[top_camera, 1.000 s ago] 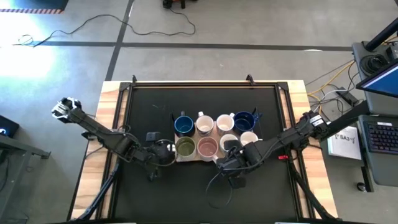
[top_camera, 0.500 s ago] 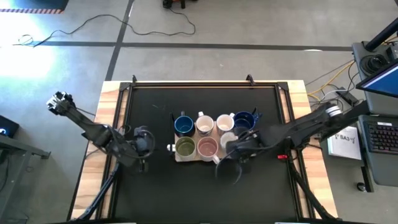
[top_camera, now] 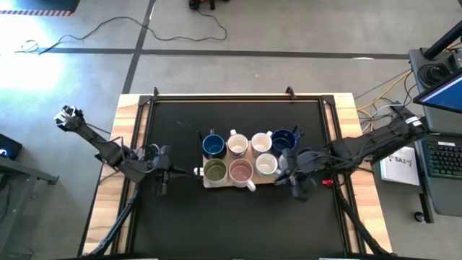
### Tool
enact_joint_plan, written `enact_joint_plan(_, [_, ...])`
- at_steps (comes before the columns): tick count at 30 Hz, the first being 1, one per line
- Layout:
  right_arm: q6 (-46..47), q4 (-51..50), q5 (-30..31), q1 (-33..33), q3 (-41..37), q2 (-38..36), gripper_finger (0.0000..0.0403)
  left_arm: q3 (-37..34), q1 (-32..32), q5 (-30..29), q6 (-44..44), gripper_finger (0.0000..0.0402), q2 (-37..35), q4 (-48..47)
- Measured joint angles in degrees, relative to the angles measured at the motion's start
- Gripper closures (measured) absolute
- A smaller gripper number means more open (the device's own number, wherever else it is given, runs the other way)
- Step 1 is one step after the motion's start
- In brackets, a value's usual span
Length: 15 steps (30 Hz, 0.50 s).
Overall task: Place coffee mugs
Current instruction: Adjust the shelf on the table
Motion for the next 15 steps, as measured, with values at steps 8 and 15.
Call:
enact_joint_plan(8, [-5.2, 5.2, -0.8, 1.9, -7.7, -10.0, 0.0344, -10.1, 0.0, -1.3, 10.5, 0.0364, -2.2, 18.3])
enact_joint_plan(15, [-1.5, 5.6, -0.8, 1.9, -12.2, -17.5, 0.0344, -17.8, 0.0, -1.7, 10.7, 0.0364, -2.8, 29.9])
